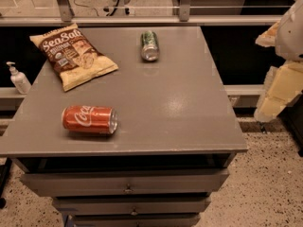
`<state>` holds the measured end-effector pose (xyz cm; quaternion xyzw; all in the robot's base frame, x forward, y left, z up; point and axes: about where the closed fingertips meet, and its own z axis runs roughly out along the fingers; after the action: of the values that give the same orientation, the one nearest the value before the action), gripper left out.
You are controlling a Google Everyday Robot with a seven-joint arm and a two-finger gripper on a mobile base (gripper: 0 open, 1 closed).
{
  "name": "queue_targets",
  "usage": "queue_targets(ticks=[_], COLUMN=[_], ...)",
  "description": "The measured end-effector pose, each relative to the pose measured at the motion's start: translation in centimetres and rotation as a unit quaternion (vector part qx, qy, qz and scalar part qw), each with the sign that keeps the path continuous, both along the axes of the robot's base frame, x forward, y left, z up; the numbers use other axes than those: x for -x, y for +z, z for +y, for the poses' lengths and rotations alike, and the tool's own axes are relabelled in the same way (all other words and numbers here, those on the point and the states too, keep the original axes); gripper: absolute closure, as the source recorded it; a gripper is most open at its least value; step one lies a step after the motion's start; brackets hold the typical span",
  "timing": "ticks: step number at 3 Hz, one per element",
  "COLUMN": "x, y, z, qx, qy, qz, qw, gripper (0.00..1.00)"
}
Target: Place green can upright
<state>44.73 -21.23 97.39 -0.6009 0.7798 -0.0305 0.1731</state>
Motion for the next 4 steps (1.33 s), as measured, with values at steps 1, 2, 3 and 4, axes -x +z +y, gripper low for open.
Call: queue_targets(ticks=[1, 2, 3, 4], x=[-4.3, -10.5, -16.4, -20.8], y=[-0.7, -1.6, -2.2, -2.7], z=[0.8, 1.8, 3.4, 6.2], qx=[-0.023, -0.064, -0.122, -0.174], qy=[-0.023, -0.074, -0.136, -0.186], qz=[-0.020, -0.036, -0.034, -0.027], qw=[0.9993, 0.9946, 0.9827, 0.9667], gripper=[0.00, 0.00, 0.00, 0.00])
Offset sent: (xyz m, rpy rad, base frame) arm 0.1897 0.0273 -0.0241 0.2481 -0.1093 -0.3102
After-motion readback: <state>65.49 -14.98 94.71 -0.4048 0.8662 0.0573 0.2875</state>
